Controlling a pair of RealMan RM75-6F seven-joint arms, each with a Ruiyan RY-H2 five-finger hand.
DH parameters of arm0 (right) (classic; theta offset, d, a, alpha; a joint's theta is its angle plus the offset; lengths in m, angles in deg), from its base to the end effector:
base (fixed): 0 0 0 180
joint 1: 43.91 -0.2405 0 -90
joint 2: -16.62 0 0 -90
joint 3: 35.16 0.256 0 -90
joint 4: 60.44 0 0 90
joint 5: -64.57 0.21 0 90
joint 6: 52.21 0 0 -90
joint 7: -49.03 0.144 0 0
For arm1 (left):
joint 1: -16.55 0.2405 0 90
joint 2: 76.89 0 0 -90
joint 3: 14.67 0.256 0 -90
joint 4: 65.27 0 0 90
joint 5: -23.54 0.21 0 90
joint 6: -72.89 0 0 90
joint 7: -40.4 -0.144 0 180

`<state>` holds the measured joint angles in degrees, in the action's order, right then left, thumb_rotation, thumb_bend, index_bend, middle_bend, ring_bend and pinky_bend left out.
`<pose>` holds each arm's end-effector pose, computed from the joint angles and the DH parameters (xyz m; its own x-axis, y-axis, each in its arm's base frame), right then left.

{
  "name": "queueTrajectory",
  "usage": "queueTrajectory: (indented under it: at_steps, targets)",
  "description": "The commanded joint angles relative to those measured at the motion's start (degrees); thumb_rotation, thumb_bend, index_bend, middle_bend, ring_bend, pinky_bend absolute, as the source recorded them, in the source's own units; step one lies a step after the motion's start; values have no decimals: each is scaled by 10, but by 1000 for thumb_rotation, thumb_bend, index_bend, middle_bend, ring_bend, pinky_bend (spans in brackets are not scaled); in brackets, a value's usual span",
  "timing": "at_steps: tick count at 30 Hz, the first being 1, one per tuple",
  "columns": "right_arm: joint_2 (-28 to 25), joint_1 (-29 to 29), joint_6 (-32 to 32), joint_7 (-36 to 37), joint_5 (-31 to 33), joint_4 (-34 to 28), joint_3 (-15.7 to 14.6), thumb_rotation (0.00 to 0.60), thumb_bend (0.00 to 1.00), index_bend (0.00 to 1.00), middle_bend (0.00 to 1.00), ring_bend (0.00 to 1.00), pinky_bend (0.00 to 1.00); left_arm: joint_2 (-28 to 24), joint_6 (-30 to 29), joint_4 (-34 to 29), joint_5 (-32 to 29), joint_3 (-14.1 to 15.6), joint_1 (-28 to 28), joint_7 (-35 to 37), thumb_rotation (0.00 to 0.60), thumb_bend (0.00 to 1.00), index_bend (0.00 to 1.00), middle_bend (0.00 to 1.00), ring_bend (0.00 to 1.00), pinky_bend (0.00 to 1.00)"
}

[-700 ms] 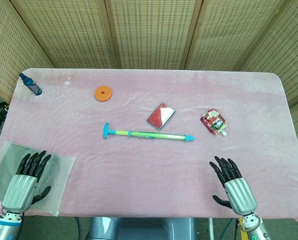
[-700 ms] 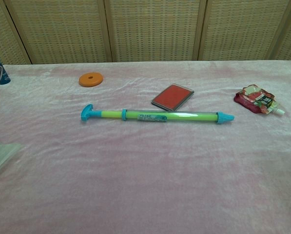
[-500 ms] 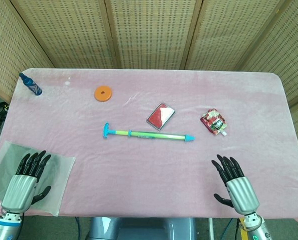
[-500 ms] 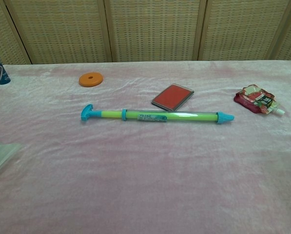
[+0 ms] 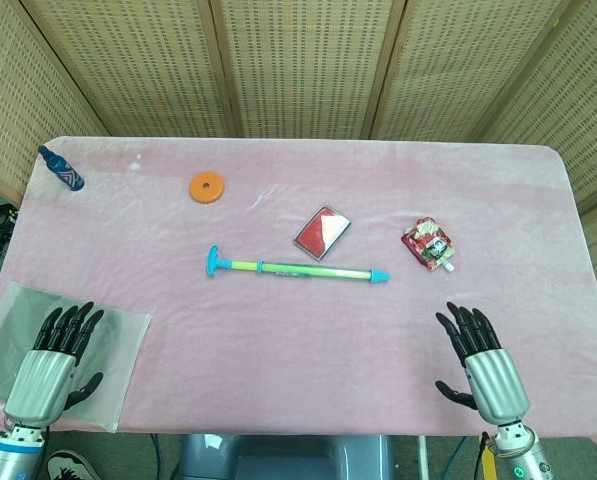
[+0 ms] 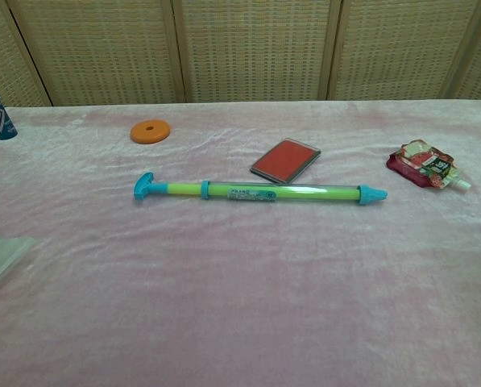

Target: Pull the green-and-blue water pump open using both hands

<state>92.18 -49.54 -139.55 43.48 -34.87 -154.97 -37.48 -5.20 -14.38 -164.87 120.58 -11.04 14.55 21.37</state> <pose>-0.2490 -0.1583 0.0814 0.2776 -0.0431 0.9597 -0.9304 -0.2608 0.2574 -0.2565 0.1381 0.0957 0.4697 0.0508 0.8814 0.8734 -0.1720 -0.4555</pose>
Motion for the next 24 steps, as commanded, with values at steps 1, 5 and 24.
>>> queueTrajectory:
  at_steps: [1,5,24]
  targets:
    - [-1,0,0,2,1,0,1,600,227,6,0,0,10,1,1,-1,-1,-1,0,-2,600,248,0,0,0,0]
    - [-4,-1,1,10,7,0,4,600,227,6,0,0,11,2,1,-4,-4,-3,-1,-4,600,249,0,0,0,0]
    - [-21,-2,0,32,24,-7,16,600,227,6,0,0,14,27,159,-100,-207,-155,-148,-179,600,264,116,656,565,537]
